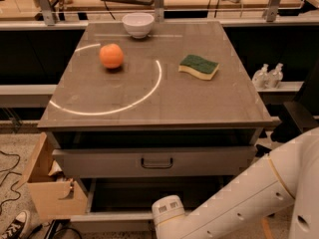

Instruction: Open middle drawer

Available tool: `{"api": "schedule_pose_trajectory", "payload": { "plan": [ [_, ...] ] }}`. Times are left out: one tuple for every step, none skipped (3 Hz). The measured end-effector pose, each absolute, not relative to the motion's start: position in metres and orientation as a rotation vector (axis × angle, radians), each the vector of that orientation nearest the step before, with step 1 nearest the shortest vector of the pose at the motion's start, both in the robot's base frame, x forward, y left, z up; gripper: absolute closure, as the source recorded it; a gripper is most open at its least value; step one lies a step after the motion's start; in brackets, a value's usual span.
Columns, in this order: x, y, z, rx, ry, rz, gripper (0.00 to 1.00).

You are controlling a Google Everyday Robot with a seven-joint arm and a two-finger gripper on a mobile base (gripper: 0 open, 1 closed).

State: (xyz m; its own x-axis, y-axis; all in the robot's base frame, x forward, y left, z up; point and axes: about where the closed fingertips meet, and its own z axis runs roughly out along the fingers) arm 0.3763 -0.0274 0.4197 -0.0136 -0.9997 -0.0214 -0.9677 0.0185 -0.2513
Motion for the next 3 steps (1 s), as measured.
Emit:
{"api": "schedule_pose_trajectory", "payload": {
  "plan": [
    [0.376, -0.028, 0.422, -2.060, 2.093, -0.245, 1.00],
    [0.375, -0.029, 0.425, -2.060, 2.090, -0.245, 1.00],
    [0.374, -0.030, 0.434, -2.063, 2.085, -0.241, 1.00]
  ]
}}
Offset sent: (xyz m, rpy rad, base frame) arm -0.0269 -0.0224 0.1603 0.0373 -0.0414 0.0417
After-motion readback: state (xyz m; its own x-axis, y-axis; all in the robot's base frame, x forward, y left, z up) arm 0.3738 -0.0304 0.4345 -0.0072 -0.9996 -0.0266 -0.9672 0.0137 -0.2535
